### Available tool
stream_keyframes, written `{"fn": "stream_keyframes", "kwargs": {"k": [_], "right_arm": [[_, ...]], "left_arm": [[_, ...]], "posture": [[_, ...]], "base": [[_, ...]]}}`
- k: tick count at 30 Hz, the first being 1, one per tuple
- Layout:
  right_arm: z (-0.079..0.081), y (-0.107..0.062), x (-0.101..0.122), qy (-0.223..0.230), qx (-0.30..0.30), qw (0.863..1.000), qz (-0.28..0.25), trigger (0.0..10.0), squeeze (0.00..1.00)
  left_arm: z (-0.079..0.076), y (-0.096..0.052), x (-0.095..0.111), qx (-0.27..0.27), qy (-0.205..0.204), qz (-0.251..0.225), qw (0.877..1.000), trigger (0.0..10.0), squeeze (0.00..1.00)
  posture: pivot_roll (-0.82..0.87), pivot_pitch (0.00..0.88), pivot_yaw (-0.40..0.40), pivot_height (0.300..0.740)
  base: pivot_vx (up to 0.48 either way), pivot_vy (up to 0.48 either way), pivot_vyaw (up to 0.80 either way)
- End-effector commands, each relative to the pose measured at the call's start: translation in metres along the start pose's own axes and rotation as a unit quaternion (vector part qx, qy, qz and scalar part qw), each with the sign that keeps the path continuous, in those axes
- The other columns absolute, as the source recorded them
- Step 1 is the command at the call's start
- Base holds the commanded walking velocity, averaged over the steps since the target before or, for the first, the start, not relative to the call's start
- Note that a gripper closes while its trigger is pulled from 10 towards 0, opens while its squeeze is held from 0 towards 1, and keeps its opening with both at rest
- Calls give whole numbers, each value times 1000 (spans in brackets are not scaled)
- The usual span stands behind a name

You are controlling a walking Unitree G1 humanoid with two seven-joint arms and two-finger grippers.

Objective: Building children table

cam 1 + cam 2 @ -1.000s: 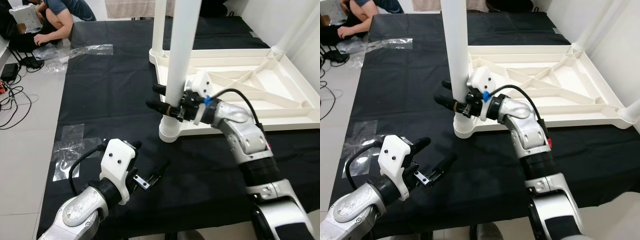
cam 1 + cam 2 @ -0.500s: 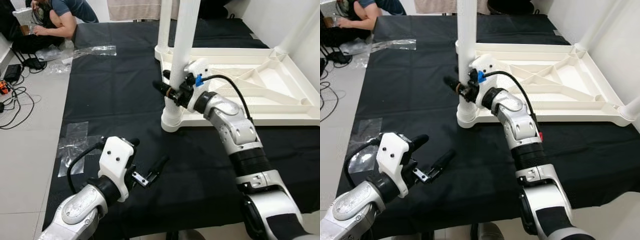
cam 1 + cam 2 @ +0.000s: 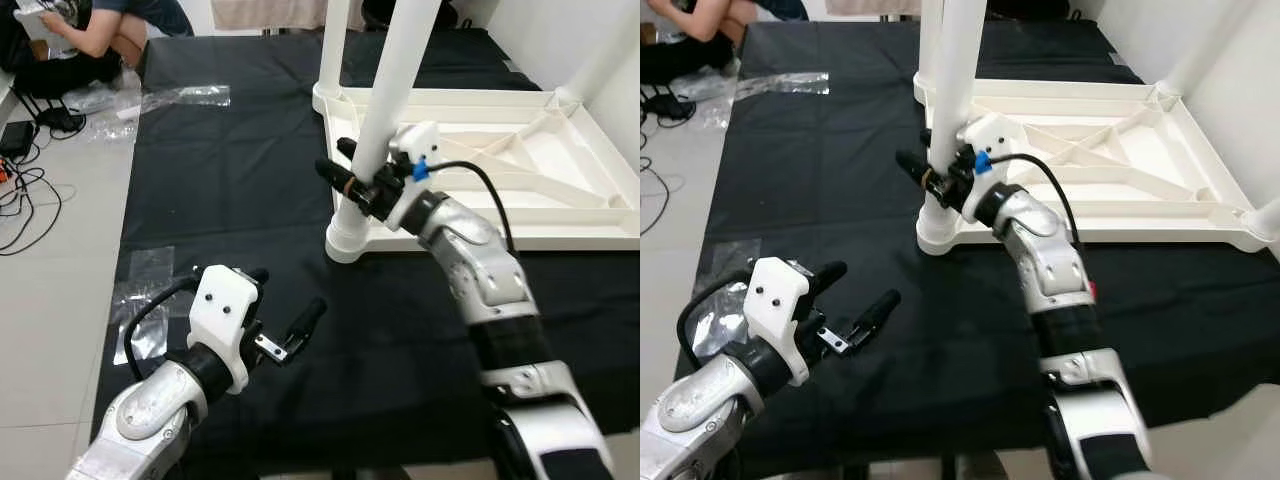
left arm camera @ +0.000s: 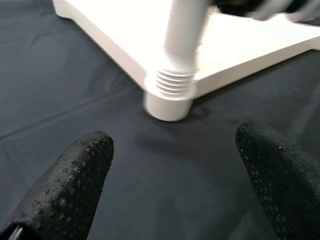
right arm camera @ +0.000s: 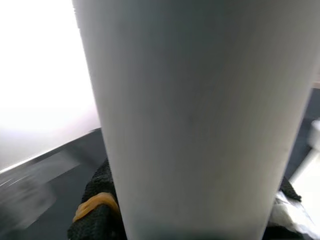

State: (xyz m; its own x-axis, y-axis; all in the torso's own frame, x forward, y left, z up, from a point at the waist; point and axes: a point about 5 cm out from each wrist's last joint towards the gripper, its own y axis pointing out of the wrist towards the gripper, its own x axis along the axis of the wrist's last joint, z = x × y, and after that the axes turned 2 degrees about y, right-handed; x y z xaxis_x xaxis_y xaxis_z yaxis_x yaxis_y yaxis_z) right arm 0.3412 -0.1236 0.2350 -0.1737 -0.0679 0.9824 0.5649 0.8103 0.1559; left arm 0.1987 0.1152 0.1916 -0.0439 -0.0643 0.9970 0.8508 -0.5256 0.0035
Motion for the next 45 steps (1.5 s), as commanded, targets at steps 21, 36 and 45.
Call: {"fn": "stream_keyframes", "kwargs": {"k": [21,36,45], "right_arm": [[-9,-17,-55,76,18,990,118,10000,0],[-28,-15,-65,77,-162,976,122,10000,0],[-33,-9,-67,80,-289,947,117,10000,0]], "left_arm": [[0,-2,-3,2,4,7,1000,10000,0],[3,0,-2,6,11,4,1000,10000,0],[5,1,-2,7,12,2,1000,10000,0]], "posture": [[111,233,-81,740],[106,234,-78,740],[104,237,-75,740]], "base": [[0,0,0],[0,0,0],[0,0,0]]}}
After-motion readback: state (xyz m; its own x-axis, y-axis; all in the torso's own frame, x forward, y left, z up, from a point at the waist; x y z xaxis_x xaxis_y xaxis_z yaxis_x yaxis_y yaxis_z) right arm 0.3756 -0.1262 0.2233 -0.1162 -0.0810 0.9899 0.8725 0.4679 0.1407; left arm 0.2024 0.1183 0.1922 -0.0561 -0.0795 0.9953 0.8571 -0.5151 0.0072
